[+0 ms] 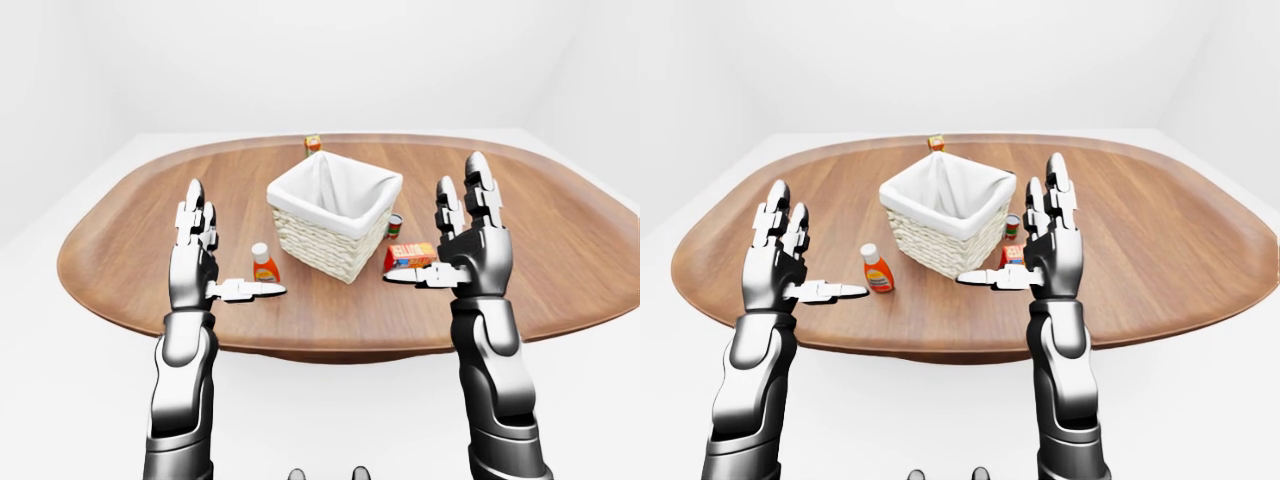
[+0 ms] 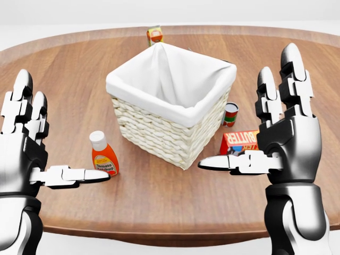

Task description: Pick up the butter and put it in the basket.

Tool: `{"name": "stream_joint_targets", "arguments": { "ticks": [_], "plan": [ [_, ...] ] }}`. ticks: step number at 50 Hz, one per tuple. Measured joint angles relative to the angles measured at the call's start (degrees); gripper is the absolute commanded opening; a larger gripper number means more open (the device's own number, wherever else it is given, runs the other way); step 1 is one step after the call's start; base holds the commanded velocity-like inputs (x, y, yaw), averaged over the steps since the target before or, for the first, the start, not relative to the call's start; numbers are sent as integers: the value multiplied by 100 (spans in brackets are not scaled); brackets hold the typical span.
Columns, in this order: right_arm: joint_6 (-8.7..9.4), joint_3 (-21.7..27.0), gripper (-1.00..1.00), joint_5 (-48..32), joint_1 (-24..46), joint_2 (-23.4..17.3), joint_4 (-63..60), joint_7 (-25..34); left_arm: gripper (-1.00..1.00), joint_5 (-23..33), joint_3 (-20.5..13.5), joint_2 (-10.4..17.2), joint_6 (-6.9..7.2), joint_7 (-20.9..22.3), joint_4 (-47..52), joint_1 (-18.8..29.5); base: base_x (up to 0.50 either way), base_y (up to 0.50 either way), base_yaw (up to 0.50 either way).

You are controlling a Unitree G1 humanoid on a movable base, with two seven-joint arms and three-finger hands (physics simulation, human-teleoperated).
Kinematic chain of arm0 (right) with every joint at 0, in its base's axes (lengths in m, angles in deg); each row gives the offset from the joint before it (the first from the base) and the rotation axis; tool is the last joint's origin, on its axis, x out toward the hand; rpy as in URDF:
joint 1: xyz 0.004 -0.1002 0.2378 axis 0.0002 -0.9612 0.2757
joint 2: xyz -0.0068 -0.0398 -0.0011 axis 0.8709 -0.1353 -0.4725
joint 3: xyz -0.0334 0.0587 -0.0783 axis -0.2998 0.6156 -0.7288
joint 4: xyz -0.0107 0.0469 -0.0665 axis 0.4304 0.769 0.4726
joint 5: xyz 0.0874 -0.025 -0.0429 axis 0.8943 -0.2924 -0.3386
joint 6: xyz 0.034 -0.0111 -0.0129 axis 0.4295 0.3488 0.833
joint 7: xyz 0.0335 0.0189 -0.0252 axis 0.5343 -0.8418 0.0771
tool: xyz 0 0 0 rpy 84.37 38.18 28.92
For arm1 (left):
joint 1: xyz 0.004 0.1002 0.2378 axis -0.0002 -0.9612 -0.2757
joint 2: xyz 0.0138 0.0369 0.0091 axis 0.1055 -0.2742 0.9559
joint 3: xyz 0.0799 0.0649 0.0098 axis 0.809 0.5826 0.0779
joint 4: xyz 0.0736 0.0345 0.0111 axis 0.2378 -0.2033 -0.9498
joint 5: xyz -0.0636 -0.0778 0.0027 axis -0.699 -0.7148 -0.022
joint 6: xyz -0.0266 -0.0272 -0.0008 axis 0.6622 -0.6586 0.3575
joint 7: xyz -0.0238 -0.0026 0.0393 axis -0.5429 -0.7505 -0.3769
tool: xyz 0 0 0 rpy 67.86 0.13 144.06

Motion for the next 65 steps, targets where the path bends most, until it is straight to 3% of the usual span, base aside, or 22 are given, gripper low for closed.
{"name": "stream_joint_targets", "arguments": {
  "ticks": [65],
  "plan": [
    [0,-28,100,61,-39,10,-10,-51,100,-14,15,-19,0,-38,-17,-27,23,1,0]
  ]
}}
